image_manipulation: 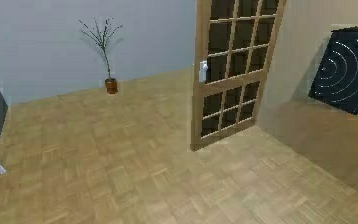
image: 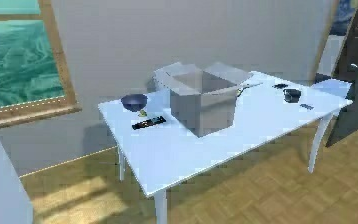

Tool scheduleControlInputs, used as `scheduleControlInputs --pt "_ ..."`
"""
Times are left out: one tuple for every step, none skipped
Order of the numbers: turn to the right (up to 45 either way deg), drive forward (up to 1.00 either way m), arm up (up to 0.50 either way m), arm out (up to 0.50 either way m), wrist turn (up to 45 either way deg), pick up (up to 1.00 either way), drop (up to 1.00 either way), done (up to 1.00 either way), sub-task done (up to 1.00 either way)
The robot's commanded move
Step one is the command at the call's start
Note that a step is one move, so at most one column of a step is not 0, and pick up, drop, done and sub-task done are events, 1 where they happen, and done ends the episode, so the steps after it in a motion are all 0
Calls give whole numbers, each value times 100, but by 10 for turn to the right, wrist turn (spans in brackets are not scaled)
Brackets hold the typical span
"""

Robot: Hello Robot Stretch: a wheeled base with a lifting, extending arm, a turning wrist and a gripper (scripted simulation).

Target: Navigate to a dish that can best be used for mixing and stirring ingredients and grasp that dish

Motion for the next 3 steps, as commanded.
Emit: scheduleControlInputs --pt "-450 0 0 0 0 0 0 0 0" --pt "-450 0 0 0 0 0 0 0 0" --pt "-120 0 0 0 0 0 0 0 0"
